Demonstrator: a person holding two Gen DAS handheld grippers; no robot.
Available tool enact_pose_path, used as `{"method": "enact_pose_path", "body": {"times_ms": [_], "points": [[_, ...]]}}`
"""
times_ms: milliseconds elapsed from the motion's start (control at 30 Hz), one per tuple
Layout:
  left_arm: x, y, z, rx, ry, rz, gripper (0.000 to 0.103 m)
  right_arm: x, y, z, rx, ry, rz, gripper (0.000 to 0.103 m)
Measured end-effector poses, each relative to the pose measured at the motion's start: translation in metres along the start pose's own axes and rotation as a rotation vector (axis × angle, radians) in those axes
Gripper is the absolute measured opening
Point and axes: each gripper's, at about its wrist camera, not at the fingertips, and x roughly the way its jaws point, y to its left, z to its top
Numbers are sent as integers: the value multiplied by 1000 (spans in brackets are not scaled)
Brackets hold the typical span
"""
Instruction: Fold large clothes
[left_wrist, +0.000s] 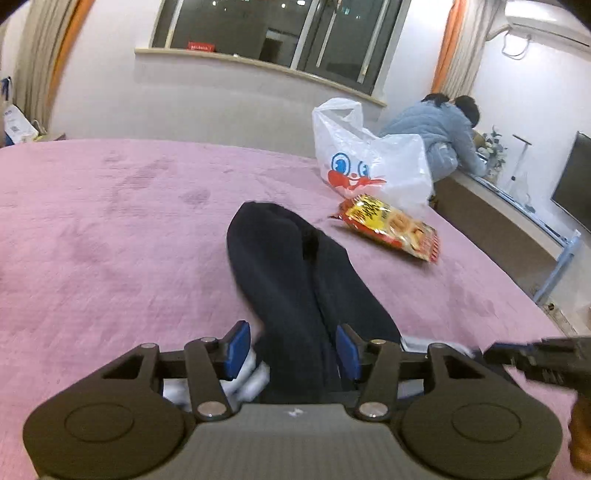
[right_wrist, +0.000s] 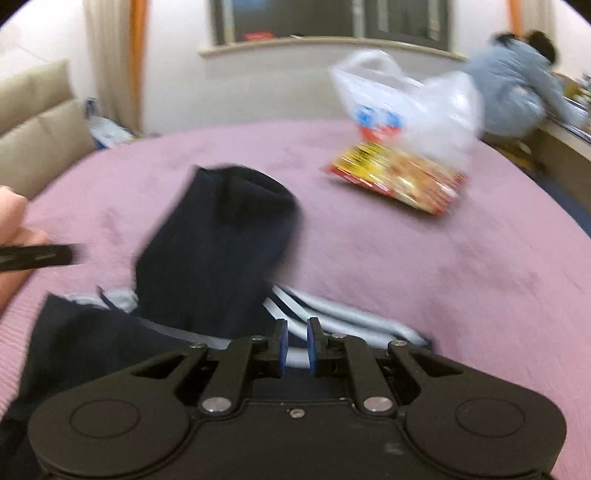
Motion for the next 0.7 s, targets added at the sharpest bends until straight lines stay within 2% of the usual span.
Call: {"method": "enact_pose_path", "body": {"times_ms": [133, 200, 267, 333, 433, 533, 567, 600, 633, 667, 700], "points": [[79, 22, 33, -86, 63, 51, 58, 43, 23, 33, -106, -100, 37, 34], [110, 34, 42, -145, 82, 87, 58, 71, 29, 50, -98, -114, 65, 49], [134, 47, 47, -208, 100, 83, 58, 99, 31, 65, -68, -122, 72, 49], [155, 59, 50, -248, 121, 42, 63, 123, 30, 82, -15, -113, 67, 49], [183, 71, 52, -280, 173, -15, 63, 161, 26, 102, 83, -72, 67, 49], [205, 80, 48, -330, 202, -72, 58, 190, 25, 111, 160, -7, 96, 55], [211, 83, 46, -346, 211, -80, 45, 199, 28, 112, 177, 16, 101, 64], [214, 85, 44, -355, 214, -84, 34, 205, 31, 111, 185, 32, 103, 68], [216, 86, 43, -350, 216, -78, 9, 213, 37, 110, 179, 53, 94, 67], [215, 86, 42, -338, 210, -72, 7, 220, 43, 110, 157, 74, 67, 45], [209, 86, 41, -326, 186, -84, 6, 225, 49, 109, 126, 86, 15, 11]]}}
